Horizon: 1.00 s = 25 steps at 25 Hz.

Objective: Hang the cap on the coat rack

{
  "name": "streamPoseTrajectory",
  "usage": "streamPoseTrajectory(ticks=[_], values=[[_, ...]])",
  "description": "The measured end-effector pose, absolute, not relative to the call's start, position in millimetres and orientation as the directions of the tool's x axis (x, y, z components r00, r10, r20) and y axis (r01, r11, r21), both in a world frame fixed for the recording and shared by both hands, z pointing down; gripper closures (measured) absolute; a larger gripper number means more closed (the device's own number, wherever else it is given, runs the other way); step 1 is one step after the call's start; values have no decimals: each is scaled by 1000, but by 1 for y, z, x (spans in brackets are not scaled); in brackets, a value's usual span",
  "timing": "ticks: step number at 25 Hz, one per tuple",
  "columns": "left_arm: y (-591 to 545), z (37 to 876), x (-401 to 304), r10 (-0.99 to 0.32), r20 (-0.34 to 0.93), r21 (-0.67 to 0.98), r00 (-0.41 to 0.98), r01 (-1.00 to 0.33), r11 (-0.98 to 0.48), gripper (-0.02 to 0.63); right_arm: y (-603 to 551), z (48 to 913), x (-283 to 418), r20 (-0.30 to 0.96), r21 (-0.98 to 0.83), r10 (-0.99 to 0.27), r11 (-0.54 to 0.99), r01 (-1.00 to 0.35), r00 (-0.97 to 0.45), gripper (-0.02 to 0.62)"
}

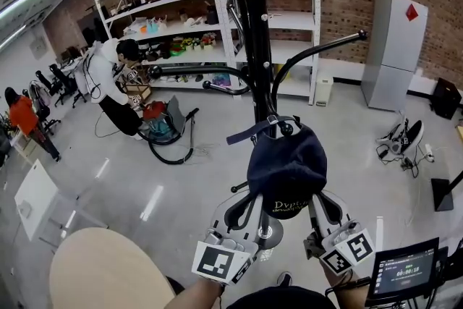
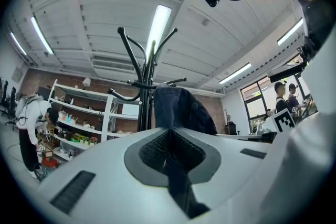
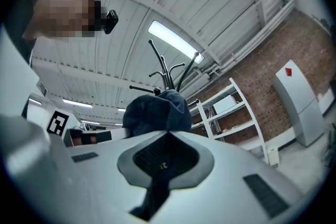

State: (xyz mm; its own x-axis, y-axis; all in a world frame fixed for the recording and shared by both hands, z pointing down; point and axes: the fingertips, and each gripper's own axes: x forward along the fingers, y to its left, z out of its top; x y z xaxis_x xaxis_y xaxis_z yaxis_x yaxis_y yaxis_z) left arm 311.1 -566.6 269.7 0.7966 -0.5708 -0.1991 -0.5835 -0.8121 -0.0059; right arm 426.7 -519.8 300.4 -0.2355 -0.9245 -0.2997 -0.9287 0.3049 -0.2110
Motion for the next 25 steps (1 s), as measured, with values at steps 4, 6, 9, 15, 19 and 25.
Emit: streamPoseTrajectory(ticks=[4,6,9,15,19,25], values=[[-564,272,307,-584,-193,-6,788,-596,-803,591,-519,303,423,-295,-219,-923,317,-923,-247,583],[-566,272,306,-593,-189,-1,783,-604,-797,591,-522,304,423,-293,-220,-921,326,-919,-256,583],[-570,276,308,-608,-182,8,772,-618,-786,591,-528,307,426,-292,-225,-917,341,-913,-271,583],[-592,294,328,-638,-178,-1,749,-648,-761,591,-556,328,448,-292,-237,-909,371,-898,-299,583],[-605,304,329,-661,-163,16,732,-668,-744,591,-571,336,451,-279,-249,-908,381,-890,-311,583],[-630,307,329,-686,-137,66,715,-684,-726,591,-594,339,454,-252,-285,-911,392,-875,-326,583]])
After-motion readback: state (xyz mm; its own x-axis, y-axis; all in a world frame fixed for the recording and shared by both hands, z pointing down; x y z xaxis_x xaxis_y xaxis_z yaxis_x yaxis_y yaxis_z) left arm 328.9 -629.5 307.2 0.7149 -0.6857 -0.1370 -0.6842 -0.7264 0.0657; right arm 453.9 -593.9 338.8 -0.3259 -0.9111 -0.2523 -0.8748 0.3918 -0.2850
